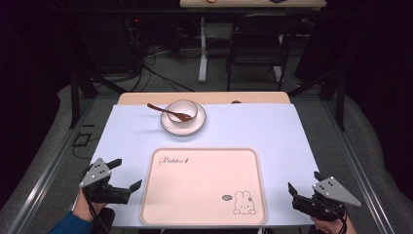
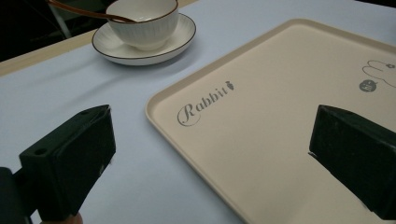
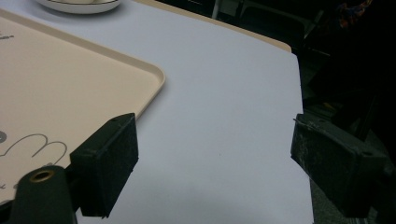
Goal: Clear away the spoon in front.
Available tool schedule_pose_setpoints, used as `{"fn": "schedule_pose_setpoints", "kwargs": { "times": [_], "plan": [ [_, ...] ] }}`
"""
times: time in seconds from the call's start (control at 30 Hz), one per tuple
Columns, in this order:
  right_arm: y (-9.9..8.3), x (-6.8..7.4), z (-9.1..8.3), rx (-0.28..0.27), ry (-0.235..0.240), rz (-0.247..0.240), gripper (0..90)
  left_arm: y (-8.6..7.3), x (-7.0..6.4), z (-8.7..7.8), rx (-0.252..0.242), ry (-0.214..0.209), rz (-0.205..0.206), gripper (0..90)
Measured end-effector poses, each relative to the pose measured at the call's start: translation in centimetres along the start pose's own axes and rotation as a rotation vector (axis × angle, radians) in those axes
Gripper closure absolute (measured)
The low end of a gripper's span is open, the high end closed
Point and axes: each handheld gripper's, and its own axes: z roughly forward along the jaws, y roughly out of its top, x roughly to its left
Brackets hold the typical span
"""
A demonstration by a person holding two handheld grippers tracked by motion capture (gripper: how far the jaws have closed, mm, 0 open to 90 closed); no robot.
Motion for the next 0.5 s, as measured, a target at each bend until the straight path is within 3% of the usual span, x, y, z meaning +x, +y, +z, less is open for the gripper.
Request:
{"fn": "schedule_pose_setpoints", "kwargs": {
  "times": [0.5],
  "plan": [
    [0.23,0.13,0.34,0.006,0.013,0.002,14.3,-0.23,0.06,-0.29,0.001,0.013,-0.006,0.2]
  ]
}}
